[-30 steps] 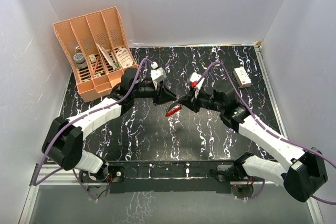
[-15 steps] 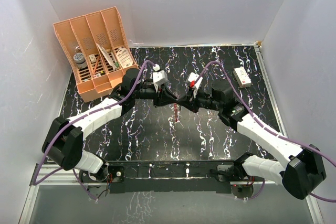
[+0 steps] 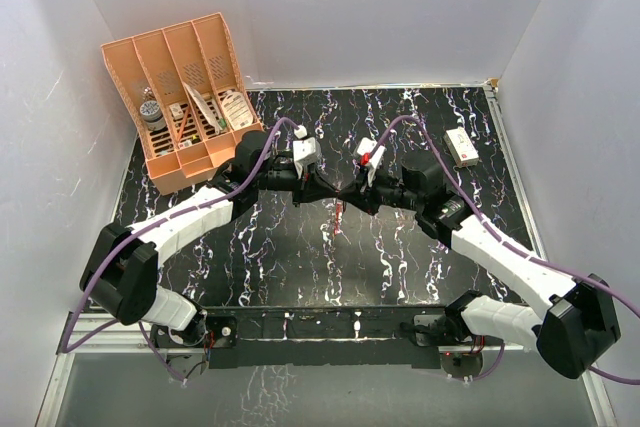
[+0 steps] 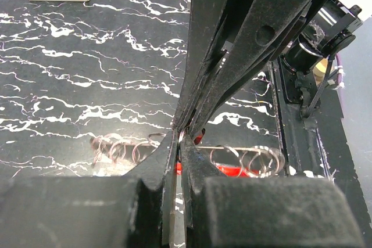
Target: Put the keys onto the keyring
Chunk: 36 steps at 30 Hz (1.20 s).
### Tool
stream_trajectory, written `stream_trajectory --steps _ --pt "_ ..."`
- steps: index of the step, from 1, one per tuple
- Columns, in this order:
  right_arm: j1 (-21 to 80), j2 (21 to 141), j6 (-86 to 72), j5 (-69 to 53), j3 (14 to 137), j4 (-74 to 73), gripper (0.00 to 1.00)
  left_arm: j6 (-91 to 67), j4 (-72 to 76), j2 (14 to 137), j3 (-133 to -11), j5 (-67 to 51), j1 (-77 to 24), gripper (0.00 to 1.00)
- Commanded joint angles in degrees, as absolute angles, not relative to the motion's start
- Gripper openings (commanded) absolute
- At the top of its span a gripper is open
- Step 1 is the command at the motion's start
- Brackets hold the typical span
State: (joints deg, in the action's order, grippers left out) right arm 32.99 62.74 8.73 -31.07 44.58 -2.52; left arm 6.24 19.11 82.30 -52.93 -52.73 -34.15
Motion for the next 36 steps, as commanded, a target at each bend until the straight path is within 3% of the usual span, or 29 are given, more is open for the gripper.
stream_trajectory --steps 1,6,7,9,13,21,36 --pt "33.7 62.9 9.1 -31.3 48.1 1.3 0.00 7.6 19.2 80.8 -55.9 -54.2 -35.3 0.00" --pt "33.6 63.3 7.9 -30.5 48.2 1.9 0.00 5.4 21.1 80.3 -54.9 -51.5 -35.6 0.00" --pt "33.6 62.9 7.4 -30.3 47.9 2.6 0.03 4.5 22.3 80.1 -54.3 -50.7 -35.5 0.00" --pt "33.7 61.6 6.1 -28.7 46.8 4.8 0.23 2.2 25.8 79.5 -52.7 -48.9 -35.5 0.00" --pt "33.6 57.9 4.5 -24.4 44.3 8.1 0.33 -2.9 34.0 78.7 -49.1 -45.5 -35.4 0.00" --pt "33.5 51.5 2.3 -12.3 42.6 8.5 0.37 -8.4 43.4 78.7 -46.4 -43.1 -35.3 0.00" --pt "33.6 55.3 -6.2 -3.0 43.1 10.1 0.47 -13.6 51.3 80.1 -45.1 -37.5 -35.3 0.00"
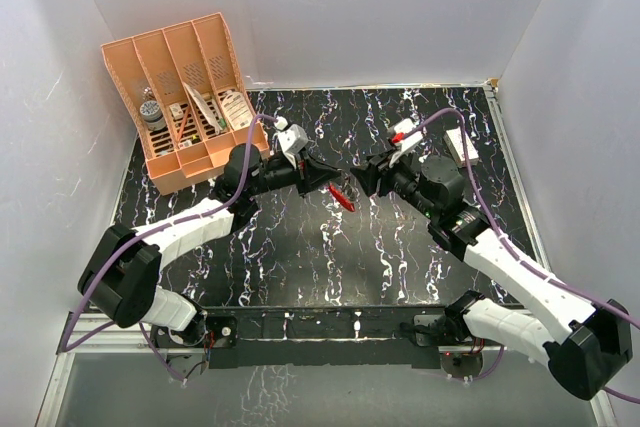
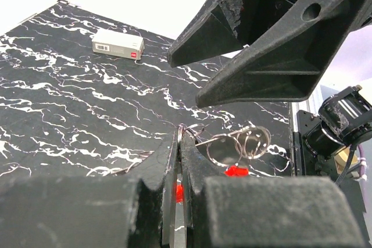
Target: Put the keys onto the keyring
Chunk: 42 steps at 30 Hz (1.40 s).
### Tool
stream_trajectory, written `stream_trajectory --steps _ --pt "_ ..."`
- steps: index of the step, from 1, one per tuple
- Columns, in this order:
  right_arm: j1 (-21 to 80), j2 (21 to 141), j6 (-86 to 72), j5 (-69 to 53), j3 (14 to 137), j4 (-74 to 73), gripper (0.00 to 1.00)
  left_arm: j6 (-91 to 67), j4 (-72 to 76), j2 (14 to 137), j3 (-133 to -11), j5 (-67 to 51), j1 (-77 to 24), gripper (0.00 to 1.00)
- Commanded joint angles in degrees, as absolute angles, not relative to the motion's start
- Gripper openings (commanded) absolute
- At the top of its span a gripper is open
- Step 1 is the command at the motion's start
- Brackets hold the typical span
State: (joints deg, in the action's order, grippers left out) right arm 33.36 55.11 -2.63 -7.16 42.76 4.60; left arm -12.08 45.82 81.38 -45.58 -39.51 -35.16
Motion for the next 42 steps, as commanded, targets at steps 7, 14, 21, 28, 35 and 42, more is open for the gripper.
stream_trajectory --steps 7,14,21,28,35,42 --pt "33.6 58.0 -7.8 -3.4 44.3 11.0 0.47 -14.3 53.4 80.6 -44.5 -37.0 -35.3 0.00" --pt "33.8 58.9 -9.1 -2.9 44.4 12.3 0.47 -14.9 55.0 81.6 -44.5 -36.9 -35.3 0.00" --pt "33.9 59.8 -10.0 0.1 46.5 11.7 0.48 -14.7 55.4 82.5 -44.4 -34.5 -35.7 0.00" --pt "34.1 62.8 -11.6 0.3 47.5 13.1 0.48 -13.8 55.6 83.8 -45.1 -32.4 -36.5 0.00" --pt "34.4 64.0 -13.1 1.4 47.2 13.8 0.47 -13.0 56.0 83.8 -45.5 -30.0 -36.7 0.00" --pt "35.1 65.0 -14.8 0.6 45.9 14.5 0.47 -14.4 62.4 85.6 -44.4 -28.2 -37.1 0.00"
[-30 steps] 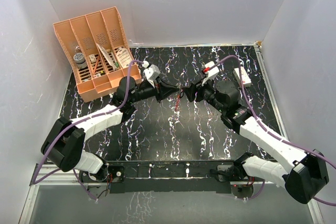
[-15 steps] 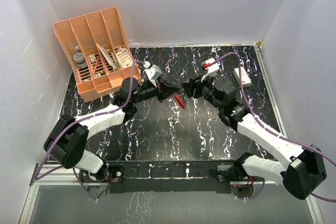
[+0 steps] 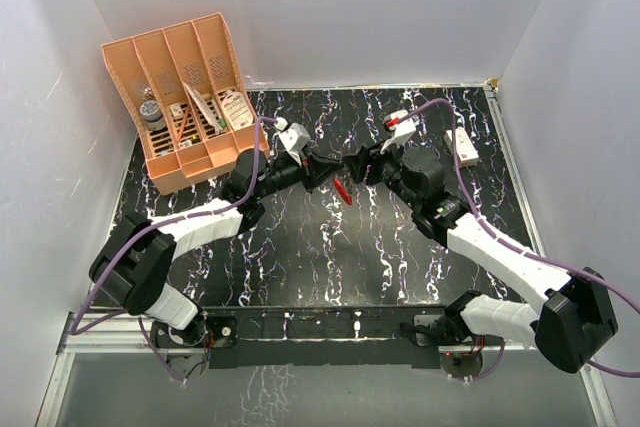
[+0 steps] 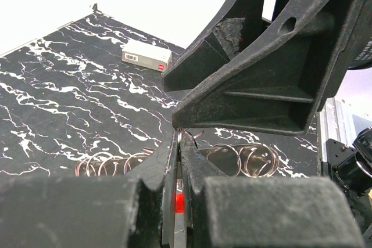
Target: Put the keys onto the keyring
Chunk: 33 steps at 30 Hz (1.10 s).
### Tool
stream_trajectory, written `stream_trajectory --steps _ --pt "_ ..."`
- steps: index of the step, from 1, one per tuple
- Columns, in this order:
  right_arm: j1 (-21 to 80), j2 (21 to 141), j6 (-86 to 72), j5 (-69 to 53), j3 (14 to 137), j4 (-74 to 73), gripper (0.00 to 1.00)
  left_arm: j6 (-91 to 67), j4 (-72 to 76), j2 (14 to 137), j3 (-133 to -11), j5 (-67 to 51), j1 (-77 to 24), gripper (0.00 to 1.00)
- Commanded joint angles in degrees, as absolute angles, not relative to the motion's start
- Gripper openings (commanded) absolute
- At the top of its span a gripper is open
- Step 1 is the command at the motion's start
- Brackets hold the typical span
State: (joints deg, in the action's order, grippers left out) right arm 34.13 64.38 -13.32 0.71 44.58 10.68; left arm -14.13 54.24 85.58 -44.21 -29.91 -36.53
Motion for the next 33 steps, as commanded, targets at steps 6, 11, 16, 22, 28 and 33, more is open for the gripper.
stream_trajectory --steps 6,11,16,22,28,33 --pt "35.7 66.2 -15.9 1.7 44.5 14.7 0.47 -15.3 68.1 85.8 -43.5 -26.7 -37.3 0.00" --pt "35.8 65.7 -17.0 5.0 43.6 15.0 0.47 -15.8 72.3 84.7 -41.7 -25.1 -37.4 0.00" --pt "35.8 66.2 -17.3 7.3 44.1 14.6 0.47 -16.6 75.0 83.7 -40.1 -24.3 -37.6 0.00" --pt "35.9 67.2 -17.5 7.8 44.7 14.5 0.47 -16.8 76.8 83.4 -39.7 -23.4 -37.7 0.00" --pt "35.8 68.0 -17.5 6.3 45.1 14.7 0.47 -16.7 77.6 84.1 -40.6 -23.2 -37.8 0.00" --pt "35.9 67.8 -17.1 5.8 45.0 14.7 0.47 -17.6 80.9 85.2 -40.1 -23.5 -37.8 0.00"
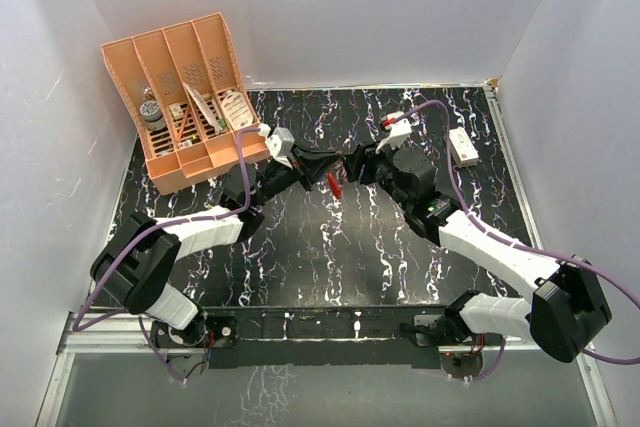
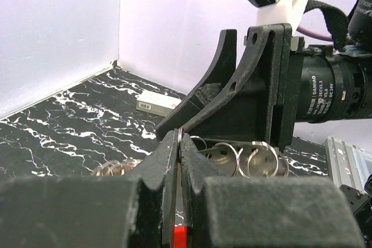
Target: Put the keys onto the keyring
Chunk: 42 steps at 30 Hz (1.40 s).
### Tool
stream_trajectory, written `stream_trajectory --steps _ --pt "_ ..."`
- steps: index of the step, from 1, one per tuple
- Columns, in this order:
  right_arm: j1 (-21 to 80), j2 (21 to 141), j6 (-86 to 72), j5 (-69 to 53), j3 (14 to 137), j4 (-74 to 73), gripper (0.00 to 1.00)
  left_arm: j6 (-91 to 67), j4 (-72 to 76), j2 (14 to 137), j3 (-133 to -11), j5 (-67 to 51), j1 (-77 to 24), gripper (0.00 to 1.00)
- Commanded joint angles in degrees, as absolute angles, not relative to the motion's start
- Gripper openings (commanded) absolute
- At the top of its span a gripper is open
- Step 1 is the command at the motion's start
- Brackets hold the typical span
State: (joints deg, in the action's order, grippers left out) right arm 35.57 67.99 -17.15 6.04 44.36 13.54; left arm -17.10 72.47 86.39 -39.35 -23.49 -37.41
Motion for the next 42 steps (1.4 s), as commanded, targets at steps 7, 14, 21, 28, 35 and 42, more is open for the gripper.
stream_trajectory --steps 7,14,21,28,35,42 --pt "35.6 64.2 -14.9 8.6 44.6 14.7 0.50 -20.5 90.1 85.8 -37.8 -25.1 -37.7 0.00" --pt "33.2 58.4 -11.3 7.9 44.2 15.0 0.51 -29.0 102.3 88.6 -35.4 -32.4 -35.6 0.00" --pt "32.7 54.8 -8.0 1.9 43.5 14.6 0.49 -29.8 102.4 89.2 -36.0 -39.6 -35.5 0.00" --pt "32.7 53.3 -6.3 -4.6 42.7 13.9 0.44 -31.2 102.3 89.2 -38.0 -41.8 -35.0 0.00" --pt "32.7 55.1 -9.8 -7.6 43.1 13.1 0.44 -31.1 102.3 90.7 -39.2 -40.1 -34.9 0.00" --pt "32.8 56.9 -12.8 -8.1 42.3 14.3 0.44 -29.7 102.3 92.2 -40.3 -36.3 -35.0 0.00"
